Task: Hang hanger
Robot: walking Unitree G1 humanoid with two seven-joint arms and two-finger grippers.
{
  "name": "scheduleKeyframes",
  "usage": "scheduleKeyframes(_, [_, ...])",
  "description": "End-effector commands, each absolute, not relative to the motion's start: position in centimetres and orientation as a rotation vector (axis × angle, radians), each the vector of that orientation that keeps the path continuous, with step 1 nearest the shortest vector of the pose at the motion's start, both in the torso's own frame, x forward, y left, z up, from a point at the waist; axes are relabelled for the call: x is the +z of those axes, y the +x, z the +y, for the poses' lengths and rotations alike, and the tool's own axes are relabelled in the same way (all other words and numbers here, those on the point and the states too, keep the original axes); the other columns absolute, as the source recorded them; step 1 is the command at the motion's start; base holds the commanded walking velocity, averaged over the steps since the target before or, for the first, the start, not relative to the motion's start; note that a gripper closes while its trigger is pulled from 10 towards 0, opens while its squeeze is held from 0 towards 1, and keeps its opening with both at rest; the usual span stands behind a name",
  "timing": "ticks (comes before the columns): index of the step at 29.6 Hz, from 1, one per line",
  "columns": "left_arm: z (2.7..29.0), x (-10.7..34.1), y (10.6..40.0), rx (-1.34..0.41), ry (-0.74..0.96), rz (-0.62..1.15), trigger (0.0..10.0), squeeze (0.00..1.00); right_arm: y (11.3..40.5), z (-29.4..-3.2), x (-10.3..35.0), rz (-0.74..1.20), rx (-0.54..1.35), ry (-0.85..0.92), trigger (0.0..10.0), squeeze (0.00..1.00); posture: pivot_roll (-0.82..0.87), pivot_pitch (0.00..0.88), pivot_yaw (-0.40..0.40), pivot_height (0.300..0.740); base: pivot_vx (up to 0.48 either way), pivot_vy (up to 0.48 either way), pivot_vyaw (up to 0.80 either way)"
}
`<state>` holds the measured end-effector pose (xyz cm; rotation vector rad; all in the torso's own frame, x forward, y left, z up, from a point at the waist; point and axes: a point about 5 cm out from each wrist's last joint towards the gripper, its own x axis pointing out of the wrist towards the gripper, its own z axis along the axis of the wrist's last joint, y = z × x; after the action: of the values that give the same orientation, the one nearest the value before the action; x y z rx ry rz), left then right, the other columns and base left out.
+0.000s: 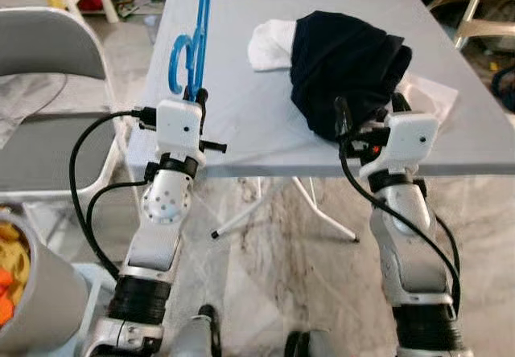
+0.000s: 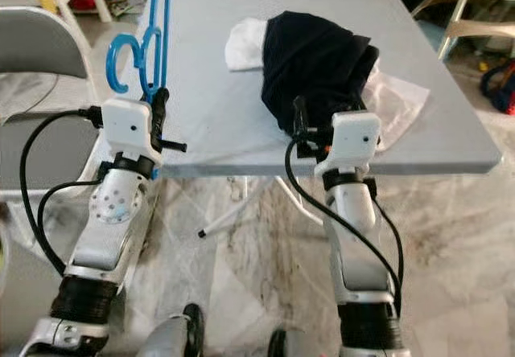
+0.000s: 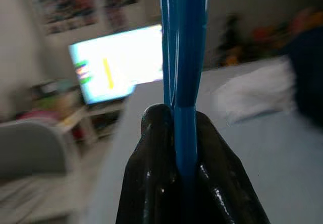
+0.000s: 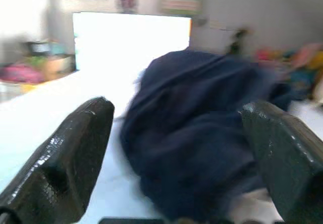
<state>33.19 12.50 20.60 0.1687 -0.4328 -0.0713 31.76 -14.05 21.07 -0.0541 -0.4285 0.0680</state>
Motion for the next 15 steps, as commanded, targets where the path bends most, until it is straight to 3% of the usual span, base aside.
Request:
scheduleKeyframes(1, [12.04,20.87,33.18,-0.095,0.171,-0.441,10.0,0.00,31.57,-14.49,20.71,-0.420,0.048,-0.052,10.0,0.00,0.07,0.198,0.021,0.740,0.000,0.000,0.00])
scheduleKeyframes(9, [11.95,20.80,33.24,-0.106,0.181,-0.439,10.0,0.00,31.61,-14.50,20.59,-0.419,0.043,-0.050,10.0,0.00,0.07,0.193,0.025,0.740,0.000,0.000,0.00])
scheduleKeyframes(15, [11.95,20.13,33.17,-0.110,0.193,-0.423,10.0,0.00,31.65,-14.47,20.48,-0.415,0.047,-0.052,10.0,0.00,0.07,0.189,0.023,0.740,-0.307,0.000,0.00])
